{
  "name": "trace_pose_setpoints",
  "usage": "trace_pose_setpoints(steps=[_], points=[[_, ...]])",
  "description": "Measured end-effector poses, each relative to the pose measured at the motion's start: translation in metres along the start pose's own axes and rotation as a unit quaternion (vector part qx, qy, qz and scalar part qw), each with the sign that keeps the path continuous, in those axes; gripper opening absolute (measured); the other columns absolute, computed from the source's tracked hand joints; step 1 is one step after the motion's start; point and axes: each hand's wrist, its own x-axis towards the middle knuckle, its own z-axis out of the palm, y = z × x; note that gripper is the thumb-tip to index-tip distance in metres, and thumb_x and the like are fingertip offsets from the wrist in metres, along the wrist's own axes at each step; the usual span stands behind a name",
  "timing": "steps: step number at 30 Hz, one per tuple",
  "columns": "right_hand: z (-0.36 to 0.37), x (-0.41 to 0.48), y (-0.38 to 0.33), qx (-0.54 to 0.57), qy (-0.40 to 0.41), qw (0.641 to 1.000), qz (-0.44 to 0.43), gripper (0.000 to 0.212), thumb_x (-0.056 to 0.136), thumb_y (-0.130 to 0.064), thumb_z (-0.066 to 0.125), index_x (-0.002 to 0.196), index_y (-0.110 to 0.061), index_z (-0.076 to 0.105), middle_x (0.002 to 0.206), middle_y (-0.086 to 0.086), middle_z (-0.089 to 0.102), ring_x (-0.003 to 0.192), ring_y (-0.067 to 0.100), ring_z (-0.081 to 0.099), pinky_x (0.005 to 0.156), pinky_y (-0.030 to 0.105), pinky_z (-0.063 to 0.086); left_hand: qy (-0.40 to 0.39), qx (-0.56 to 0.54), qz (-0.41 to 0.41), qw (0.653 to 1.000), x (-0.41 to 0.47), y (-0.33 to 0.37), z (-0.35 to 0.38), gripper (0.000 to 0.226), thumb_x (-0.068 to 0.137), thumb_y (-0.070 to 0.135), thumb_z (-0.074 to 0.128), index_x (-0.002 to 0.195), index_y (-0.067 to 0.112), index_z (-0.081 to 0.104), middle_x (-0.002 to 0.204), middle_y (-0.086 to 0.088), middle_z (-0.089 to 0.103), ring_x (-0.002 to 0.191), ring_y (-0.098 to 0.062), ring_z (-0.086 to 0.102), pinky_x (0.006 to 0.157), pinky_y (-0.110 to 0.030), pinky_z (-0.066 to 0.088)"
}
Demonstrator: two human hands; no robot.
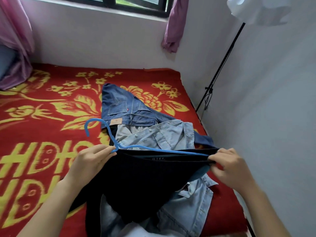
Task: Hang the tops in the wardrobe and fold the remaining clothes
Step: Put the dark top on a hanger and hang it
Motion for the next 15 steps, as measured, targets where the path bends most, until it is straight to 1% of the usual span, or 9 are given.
trace_pose_setpoints(steps=[2,4,5,7,9,12,13,15], points=[[-0.004,0.008,-0.011,0.029,0.003,0.999,0.012,0.026,0.064,-0.015,0.042,0.06,-0.007,0.066,0.055,0.0,0.058,0.059,0.013,0.049,0.06,0.023,0.032,-0.005,0.027,0.021,0.999,-0.002,0.001,-0.001,0.039,0.096,0.029,0.049,0.087,-0.003,0.07,0.078,-0.011,0.069,0.062,-0.019,0.064,0.059,-0.023,0.048],[-0.004,0.022,-0.028,0.108,-0.014,0.993,0.04,0.027,0.064,-0.015,0.04,0.064,-0.004,0.065,0.056,0.003,0.055,0.059,0.012,0.043,0.06,0.022,0.03,-0.027,0.054,0.057,0.997,0.001,0.012,0.001,0.03,0.092,0.022,0.052,0.089,-0.001,0.07,0.08,-0.01,0.069,0.064,-0.02,0.064,0.055,-0.027,0.05],[0.0,0.03,-0.037,0.14,-0.026,0.989,0.041,0.029,0.065,-0.015,0.04,0.068,-0.002,0.066,0.056,0.005,0.055,0.059,0.013,0.043,0.06,0.021,0.03,-0.036,0.062,0.069,0.995,0.005,0.019,0.003,0.029,0.091,0.02,0.053,0.087,-0.002,0.071,0.08,-0.009,0.069,0.063,-0.021,0.064,0.052,-0.027,0.05],[0.01,0.045,-0.056,0.161,-0.056,0.985,0.012,0.032,0.071,-0.015,0.04,0.075,-0.001,0.069,0.054,0.008,0.057,0.053,0.018,0.049,0.06,0.022,0.031,-0.047,0.067,0.074,0.994,0.016,0.033,0.004,0.031,0.09,0.02,0.052,0.084,-0.003,0.071,0.077,-0.007,0.068,0.06,-0.021,0.063,0.049,-0.026,0.049],[0.016,0.057,-0.07,0.157,-0.084,0.984,-0.024,0.025,0.076,-0.014,0.05,0.077,-0.001,0.071,0.054,0.006,0.06,0.047,0.022,0.053,0.058,0.024,0.036,-0.041,0.065,0.075,0.994,0.026,0.04,0.003,0.033,0.091,0.021,0.05,0.082,-0.003,0.07,0.075,-0.008,0.067,0.059,-0.021,0.063,0.05,-0.026,0.046],[0.018,0.075,-0.079,0.113,-0.08,0.986,-0.092,0.004,0.069,-0.009,0.068,0.07,-0.006,0.071,0.048,0.0,0.057,0.04,0.018,0.05,0.053,0.019,0.036,0.0,0.045,0.068,0.997,0.036,0.043,-0.002,0.036,0.091,0.021,0.05,0.08,-0.007,0.07,0.072,-0.011,0.066,0.058,-0.02,0.062,0.055,-0.026,0.045],[0.016,0.083,-0.081,0.095,-0.074,0.987,-0.106,0.003,0.068,-0.009,0.071,0.066,-0.007,0.07,0.044,-0.001,0.054,0.038,0.018,0.047,0.05,0.018,0.036,0.017,0.034,0.06,0.997,0.04,0.043,-0.004,0.036,0.09,0.021,0.051,0.08,-0.008,0.071,0.072,-0.012,0.067,0.06,-0.02,0.063,0.057,-0.027,0.046],[0.008,0.102,-0.085,0.068,-0.048,0.989,-0.12,0.01,0.071,-0.012,0.07,0.061,-0.009,0.068,0.041,0.0,0.052,0.035,0.019,0.047,0.044,0.02,0.038,0.056,0.03,0.039,0.997,0.052,0.045,-0.015,0.031,0.087,0.018,0.055,0.081,-0.008,0.072,0.075,-0.015,0.069,0.065,-0.018,0.062,0.065,-0.022,0.047]])
